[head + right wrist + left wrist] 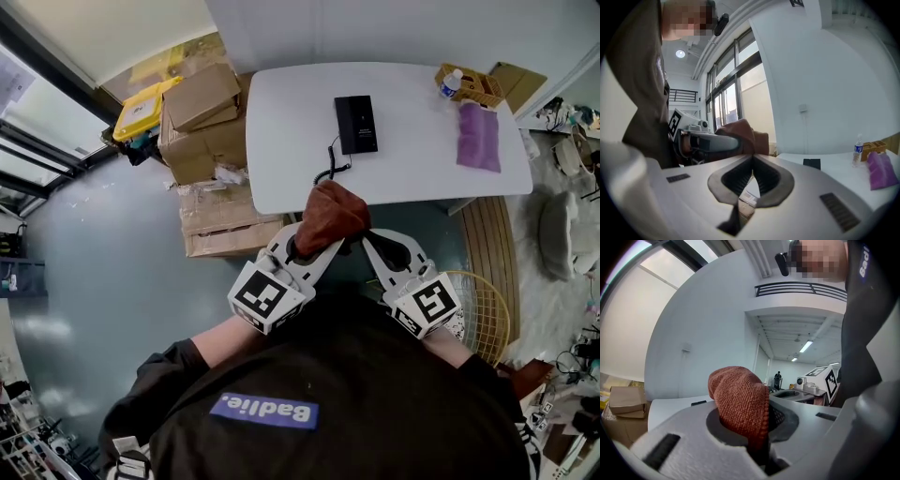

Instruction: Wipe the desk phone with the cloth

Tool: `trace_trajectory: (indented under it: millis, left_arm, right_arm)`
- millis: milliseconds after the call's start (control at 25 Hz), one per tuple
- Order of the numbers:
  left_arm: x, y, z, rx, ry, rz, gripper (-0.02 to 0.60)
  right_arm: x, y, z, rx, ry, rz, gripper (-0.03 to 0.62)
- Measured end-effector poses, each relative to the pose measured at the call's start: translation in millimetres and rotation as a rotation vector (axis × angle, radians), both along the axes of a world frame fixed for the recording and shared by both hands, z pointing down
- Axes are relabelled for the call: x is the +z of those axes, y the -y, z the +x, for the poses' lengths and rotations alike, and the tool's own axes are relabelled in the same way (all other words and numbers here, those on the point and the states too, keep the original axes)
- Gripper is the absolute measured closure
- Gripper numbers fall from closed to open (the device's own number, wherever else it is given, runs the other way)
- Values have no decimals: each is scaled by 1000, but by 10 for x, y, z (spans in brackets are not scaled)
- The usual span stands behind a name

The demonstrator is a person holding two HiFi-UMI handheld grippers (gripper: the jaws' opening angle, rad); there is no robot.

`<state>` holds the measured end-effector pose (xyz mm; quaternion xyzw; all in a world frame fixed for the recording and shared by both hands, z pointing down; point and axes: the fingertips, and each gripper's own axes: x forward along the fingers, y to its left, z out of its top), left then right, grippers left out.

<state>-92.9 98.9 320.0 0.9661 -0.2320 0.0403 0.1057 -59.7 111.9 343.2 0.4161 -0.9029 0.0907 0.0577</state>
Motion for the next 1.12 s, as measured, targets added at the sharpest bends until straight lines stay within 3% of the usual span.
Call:
trace_trajectory:
  millis: [600, 1120]
  left_arm:
    - [52, 96, -212, 30, -14, -9, 522]
    - [114, 819, 79, -82, 21, -13, 522]
  right_arm:
    - [20, 63, -162, 55, -9, 7, 563]
    - [89, 808, 250, -21, 24, 10, 563]
